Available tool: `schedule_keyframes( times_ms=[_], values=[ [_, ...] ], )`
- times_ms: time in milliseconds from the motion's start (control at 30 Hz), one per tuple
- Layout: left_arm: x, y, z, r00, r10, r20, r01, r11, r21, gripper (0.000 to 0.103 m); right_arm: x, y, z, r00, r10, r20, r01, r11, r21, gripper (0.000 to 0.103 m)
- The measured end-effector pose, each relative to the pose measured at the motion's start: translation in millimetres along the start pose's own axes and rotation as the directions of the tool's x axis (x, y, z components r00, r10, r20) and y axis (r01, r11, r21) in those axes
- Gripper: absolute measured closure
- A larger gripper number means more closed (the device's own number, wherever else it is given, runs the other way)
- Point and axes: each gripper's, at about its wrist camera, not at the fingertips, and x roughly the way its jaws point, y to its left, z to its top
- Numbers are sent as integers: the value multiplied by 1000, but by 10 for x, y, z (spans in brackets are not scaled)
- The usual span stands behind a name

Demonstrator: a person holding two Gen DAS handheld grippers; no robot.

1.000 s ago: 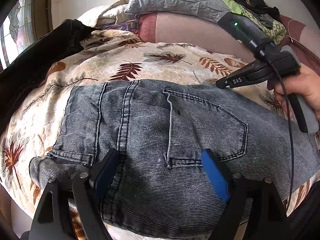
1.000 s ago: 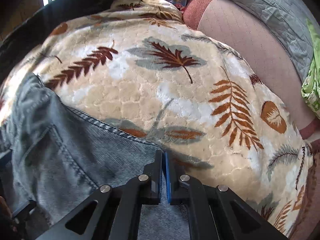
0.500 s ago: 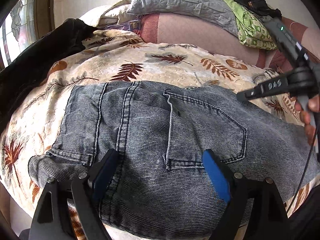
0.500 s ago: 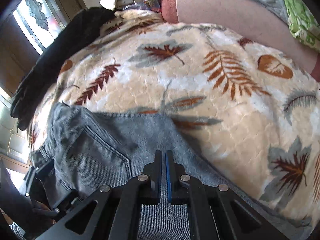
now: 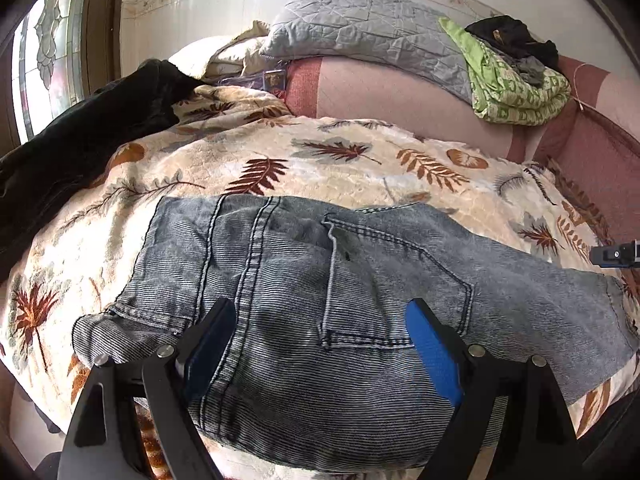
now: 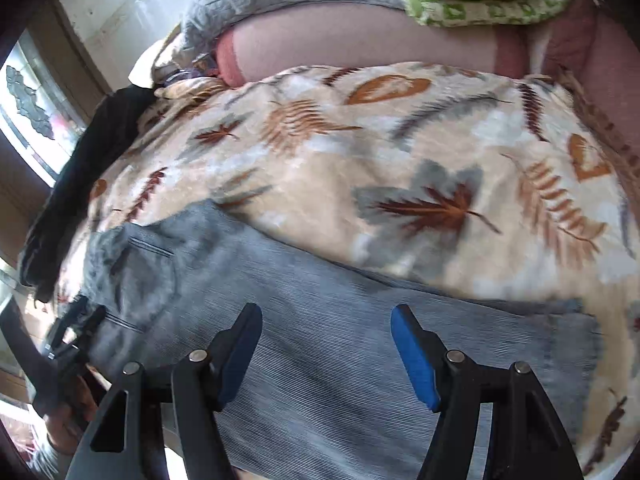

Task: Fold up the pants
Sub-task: 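Grasp the folded jeans edge with the right tool and smooth it flat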

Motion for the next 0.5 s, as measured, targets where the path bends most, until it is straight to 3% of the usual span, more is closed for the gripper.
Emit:
schedule_keyframes(
  times_ms=[100,167,200,400,500],
  values=[
    [-50,-225,17,997,-76,-15,77,996,41,16,-38,-531,-119,984,-163,-75,157,984,-84,33],
    [-98,-469,14,990,-139,-32,142,985,99,16,-32,-831,-177,948,-303,-99,289,948,-129,33],
    [-126,-596,5,987,-159,-31,162,978,134,16,-62,-1025,-203,945,-305,-117,296,951,-88,33],
    [-1,-1158,-180,982,-169,-85,186,938,291,16,-113,-1810,-315,985,-142,-102,161,963,217,34],
    [143,-1228,-283,981,-142,-134,178,933,313,16,22,-1972,-306,996,-36,-85,61,947,315,56]
  ],
)
